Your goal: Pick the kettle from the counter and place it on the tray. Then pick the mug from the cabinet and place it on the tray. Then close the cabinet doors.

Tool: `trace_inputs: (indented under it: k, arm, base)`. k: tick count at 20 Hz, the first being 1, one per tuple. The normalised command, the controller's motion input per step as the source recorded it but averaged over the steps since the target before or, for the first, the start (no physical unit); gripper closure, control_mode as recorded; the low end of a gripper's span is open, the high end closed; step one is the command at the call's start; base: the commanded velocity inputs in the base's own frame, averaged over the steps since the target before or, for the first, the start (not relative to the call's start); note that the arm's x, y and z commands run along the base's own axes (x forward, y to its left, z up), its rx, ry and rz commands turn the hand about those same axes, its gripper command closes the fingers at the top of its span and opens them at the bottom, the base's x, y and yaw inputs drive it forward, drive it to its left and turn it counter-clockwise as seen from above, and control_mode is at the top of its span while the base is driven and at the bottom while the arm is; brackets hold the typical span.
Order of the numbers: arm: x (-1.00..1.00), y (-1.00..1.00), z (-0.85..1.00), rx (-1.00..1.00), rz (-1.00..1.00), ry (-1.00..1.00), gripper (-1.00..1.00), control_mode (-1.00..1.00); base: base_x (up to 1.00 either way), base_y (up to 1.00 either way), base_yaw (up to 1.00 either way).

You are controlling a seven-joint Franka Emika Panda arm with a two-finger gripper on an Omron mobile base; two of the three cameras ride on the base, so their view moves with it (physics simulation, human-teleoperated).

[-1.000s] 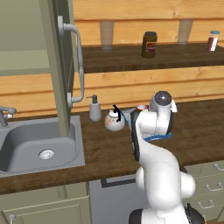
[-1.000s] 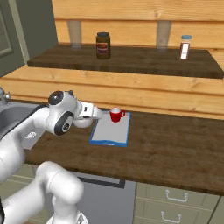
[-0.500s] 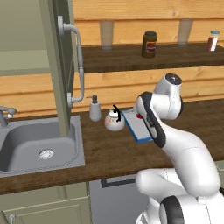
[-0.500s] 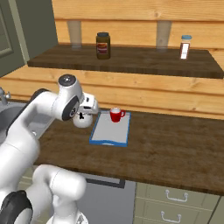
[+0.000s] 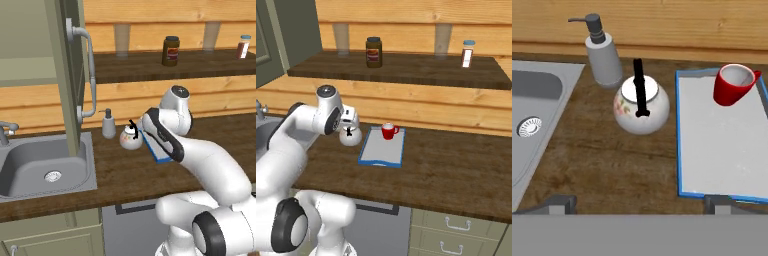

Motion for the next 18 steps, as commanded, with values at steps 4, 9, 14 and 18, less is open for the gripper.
trace_inputs:
  k: [4, 9, 14, 18]
  arm:
    - [0.5, 0.11, -0.21, 0.0, 0.0, 0.0, -1.0, -1.0]
    - [0.48, 0.2, -0.31, 0.0, 0.0, 0.0, -1.0, -1.0]
    - [0.39, 0.12, -0.23, 0.0, 0.0, 0.0, -1.0, -1.0]
    - [0.33, -0.01, -0.13, 0.0, 0.0, 0.0, -1.0, -1.0]
  base:
    - [0.0, 0.0, 0.0]
    - [0.0, 0.0, 0.0]
    - [0.0, 0.0, 0.0]
    - [0.0, 0.0, 0.0]
